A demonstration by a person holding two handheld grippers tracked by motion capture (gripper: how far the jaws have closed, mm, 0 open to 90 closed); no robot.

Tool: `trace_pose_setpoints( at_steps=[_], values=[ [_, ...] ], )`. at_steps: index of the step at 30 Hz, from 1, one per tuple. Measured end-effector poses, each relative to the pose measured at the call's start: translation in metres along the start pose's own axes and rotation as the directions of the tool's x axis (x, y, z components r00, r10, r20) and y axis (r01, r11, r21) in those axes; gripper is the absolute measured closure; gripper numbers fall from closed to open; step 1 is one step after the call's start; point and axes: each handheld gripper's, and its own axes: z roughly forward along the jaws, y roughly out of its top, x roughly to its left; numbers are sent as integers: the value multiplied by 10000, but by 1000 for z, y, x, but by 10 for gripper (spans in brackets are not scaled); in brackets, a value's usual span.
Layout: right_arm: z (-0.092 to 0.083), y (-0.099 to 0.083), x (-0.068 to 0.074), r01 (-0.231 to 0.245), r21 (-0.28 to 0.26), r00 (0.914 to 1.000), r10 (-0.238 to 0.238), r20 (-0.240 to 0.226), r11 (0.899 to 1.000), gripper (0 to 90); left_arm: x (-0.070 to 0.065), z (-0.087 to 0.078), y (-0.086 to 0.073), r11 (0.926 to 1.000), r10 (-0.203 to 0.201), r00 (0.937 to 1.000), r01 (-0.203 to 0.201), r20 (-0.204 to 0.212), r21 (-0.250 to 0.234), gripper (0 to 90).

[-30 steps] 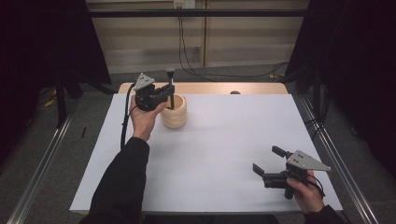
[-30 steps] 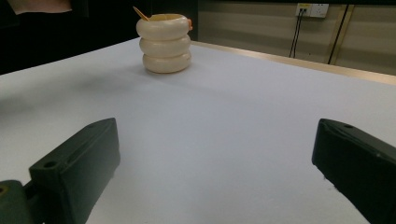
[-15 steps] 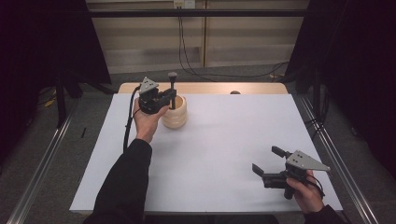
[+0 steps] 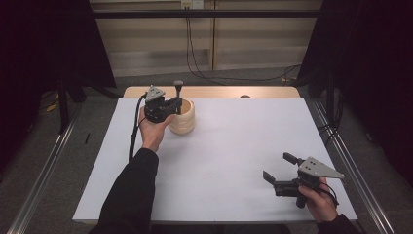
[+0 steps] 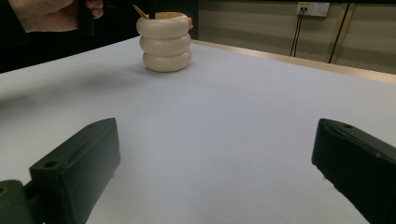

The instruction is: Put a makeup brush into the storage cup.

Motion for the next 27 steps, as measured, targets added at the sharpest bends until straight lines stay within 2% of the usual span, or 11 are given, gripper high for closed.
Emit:
trace_pose_setpoints(
  at_steps=[4,12,15,17,18,20,25,27],
  values=[
    [0,0,0,9,-6,10000,-9,-11,10000,7,0,0,0,10000,-34,10000,35,-86,88,776],
    [0,0,0,-20,6,10000,20,-7,10000,7,-1,1,-2,9999,-117,9999,117,70,119,725],
    [0,0,0,-29,11,10000,29,-37,10000,7,-2,1,-1,10000,39,9999,-40,134,88,685],
    [0,0,0,-30,13,10000,30,-30,10000,7,-3,1,-1,10000,14,10000,-14,-13,16,636],
    [0,0,0,-38,11,10000,38,-28,10000,7,-2,0,-1,10000,-4,10000,4,84,-10,619],
    [0,0,0,-32,-14,10000,31,-40,10000,7,-2,-1,0,10000,1,10000,-1,10,-21,579],
    [1,-1,0,-34,-31,10000,33,-43,10000,7,-2,-2,1,9999,-111,9998,111,140,15,424],
    [1,-1,-1,-21,-7,10000,21,-21,10000,6,-3,-2,1,10000,-30,10000,29,91,46,363]
  ],
)
